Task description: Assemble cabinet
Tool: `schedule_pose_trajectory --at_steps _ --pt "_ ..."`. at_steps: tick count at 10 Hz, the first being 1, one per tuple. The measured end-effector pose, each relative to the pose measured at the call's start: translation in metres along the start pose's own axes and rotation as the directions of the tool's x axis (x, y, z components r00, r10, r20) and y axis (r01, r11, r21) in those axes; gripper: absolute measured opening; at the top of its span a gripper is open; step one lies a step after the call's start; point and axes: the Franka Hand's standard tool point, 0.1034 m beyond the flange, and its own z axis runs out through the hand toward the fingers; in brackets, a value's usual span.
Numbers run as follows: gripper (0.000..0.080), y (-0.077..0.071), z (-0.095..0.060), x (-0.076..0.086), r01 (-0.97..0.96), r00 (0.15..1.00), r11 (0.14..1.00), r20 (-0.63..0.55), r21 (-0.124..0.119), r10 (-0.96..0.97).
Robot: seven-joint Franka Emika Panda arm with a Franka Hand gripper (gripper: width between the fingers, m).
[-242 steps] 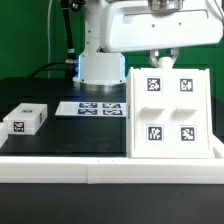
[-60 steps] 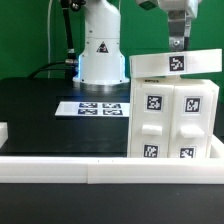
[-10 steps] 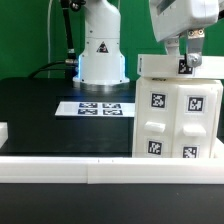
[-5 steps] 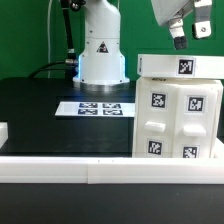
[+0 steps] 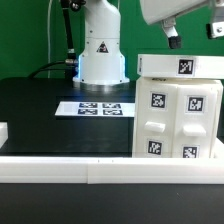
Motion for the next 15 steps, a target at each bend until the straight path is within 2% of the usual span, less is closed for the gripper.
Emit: schedule_pose_trajectory --at_steps 1,2,6,7,9,11,13,15 --pt "0.0797 -0.0009 -0.0008 -0.0006 0.141 0.990 0.990 0.022 -0.018 -0.141" --pt "0.0797 -0.0041 -0.0009 -0.0018 0.243 0.969 0.970 0.043 -0.026 -0.242" --pt "0.0797 -0.0043 0.0000 -0.0012 0.527 0.849 0.850 0.046 -0.013 -0.526" --pt "0.0797 -0.0030 0.0005 -0.0009 0.676 0.736 0.735 0.043 -0.040 -0.675" --pt "0.0797 -0.0003 0.0001 -0.0017 0.865 0.502 0.498 0.078 -0.060 -0.862" --pt "0.0797 0.0006 0.0006 -0.0016 0.943 0.332 0.330 0.131 -0.036 -0.934" --pt "0.0797 0.0012 0.0004 0.0008 0.969 0.249 0.247 0.130 -0.029 -0.960" --pt "0.0797 0.0023 0.0005 0.0026 0.996 0.091 0.090 0.136 -0.014 -0.986"
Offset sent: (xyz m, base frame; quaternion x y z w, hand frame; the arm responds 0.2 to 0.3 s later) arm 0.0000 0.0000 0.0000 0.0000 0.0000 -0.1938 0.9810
